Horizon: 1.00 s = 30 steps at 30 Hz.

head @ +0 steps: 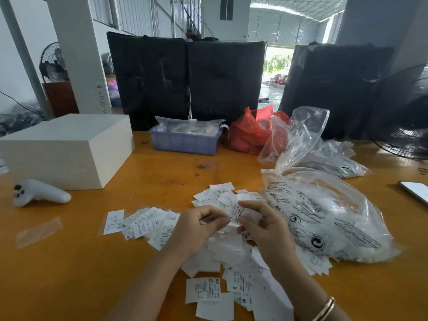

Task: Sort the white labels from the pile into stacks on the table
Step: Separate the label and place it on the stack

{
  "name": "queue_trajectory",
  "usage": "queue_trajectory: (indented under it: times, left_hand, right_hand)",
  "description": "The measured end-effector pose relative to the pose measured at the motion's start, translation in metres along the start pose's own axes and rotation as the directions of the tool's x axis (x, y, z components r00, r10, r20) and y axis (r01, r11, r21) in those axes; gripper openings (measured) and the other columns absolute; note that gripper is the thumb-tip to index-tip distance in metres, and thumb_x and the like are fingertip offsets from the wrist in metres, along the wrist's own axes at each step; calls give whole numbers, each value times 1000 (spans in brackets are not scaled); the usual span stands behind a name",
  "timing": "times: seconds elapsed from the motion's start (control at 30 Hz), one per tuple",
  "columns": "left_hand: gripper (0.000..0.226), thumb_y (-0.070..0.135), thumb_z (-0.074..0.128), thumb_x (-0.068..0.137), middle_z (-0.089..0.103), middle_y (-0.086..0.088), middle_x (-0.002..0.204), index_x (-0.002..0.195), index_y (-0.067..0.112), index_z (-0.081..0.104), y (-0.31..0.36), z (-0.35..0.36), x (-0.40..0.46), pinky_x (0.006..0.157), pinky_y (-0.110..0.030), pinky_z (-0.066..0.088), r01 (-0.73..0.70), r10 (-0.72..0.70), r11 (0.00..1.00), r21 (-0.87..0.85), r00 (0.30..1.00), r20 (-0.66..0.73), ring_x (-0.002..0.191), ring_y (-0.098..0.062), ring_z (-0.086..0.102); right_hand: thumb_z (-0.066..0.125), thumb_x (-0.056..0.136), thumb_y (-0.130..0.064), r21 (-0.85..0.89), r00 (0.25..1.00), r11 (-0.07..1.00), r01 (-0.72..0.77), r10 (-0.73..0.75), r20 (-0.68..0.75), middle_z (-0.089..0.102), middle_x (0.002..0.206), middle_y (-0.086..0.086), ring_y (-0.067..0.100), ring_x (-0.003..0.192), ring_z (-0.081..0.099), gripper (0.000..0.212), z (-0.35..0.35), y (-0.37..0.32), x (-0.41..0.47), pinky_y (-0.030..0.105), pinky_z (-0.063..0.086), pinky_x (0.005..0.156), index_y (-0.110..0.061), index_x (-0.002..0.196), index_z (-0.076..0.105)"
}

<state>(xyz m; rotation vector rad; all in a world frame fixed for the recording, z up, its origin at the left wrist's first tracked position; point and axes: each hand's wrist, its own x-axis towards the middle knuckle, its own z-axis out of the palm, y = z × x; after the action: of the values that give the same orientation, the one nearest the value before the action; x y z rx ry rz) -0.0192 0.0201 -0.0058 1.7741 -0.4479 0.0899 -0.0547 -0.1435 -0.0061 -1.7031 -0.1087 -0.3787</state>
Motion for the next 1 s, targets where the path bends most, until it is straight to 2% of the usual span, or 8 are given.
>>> queue_trajectory:
  times: [0.07, 0.23, 0.37, 0.53, 0.73, 0.83, 0.9, 1.0]
  left_hand:
    - [13, 19, 75, 79, 72, 20, 78, 76, 32, 71, 1, 0, 0, 67, -6, 47, -9, 9, 1000, -4, 1000, -1, 77, 5, 66]
    - [11, 16, 75, 80, 72, 19, 78, 78, 27, 72, 2, -1, 0, 65, -5, 46, -4, 4, 1000, -22, 1000, -4, 77, 6, 66]
    - [10, 19, 76, 77, 72, 20, 78, 78, 28, 72, 2, 0, 0, 66, -5, 47, -7, 7, 1000, -25, 1000, -7, 77, 6, 66]
    - [10, 34, 74, 70, 70, 25, 77, 78, 32, 69, 3, 0, 0, 65, -5, 46, -9, 9, 1000, -6, 1000, -12, 76, 8, 65]
    - [10, 25, 74, 78, 71, 16, 76, 76, 33, 69, -2, -1, 1, 65, -9, 48, -3, 3, 998, 55, 1000, -2, 71, 2, 64]
    - [6, 26, 73, 80, 72, 14, 77, 77, 31, 71, -2, 0, 1, 66, -10, 49, 6, -6, 998, 55, 1000, 0, 72, -2, 65]
    - [8, 25, 73, 81, 71, 16, 77, 76, 31, 70, -3, 0, 2, 65, -9, 49, 16, -16, 999, 49, 1000, -7, 72, -1, 65]
    - [12, 20, 74, 80, 70, 21, 73, 76, 30, 70, -4, 0, 1, 64, -4, 45, 22, -22, 999, 49, 1000, 6, 70, 6, 64]
  right_hand:
    - [67, 86, -6, -10, 1000, 1000, 8, -8, -5, 70, 71, 6, 12, 66, 70, 40, 0, 1, 0, 43, 57, 65, -46, 90, 67]
    - [64, 87, -2, 65, 997, 998, 22, -17, -73, 61, 91, -42, 9, 65, 68, 32, -1, 0, 1, 26, 58, 60, -29, 104, 65]
    - [66, 86, -5, 24, 1000, 1000, 3, -3, -28, 71, 84, -14, 10, 67, 70, 33, 3, 1, -2, 30, 56, 59, -33, 103, 64]
    - [66, 86, -5, -54, 998, 999, 6, -3, 55, 65, 89, -23, 5, 65, 67, 39, 6, 0, -6, 15, 49, 56, -41, 102, 61]
    - [65, 87, -7, -136, 994, 990, -24, 39, 105, 66, 80, -6, -2, 59, 61, 34, 3, 0, -4, 12, 44, 52, -36, 104, 57]
    - [66, 86, -5, 54, 994, 993, -104, 103, 26, 69, 69, -1, 8, 62, 66, 24, 0, -1, -2, 24, 52, 58, -26, 98, 61]
    - [66, 85, -4, 235, 987, 962, -141, 154, -39, 70, 67, 2, 10, 58, 66, 21, -4, -2, 0, 19, 51, 52, -20, 98, 63]
    - [68, 84, -5, 321, 985, 936, -142, 166, -48, 68, 66, 4, 12, 57, 66, 20, -5, -3, -1, 17, 49, 50, -20, 97, 63]
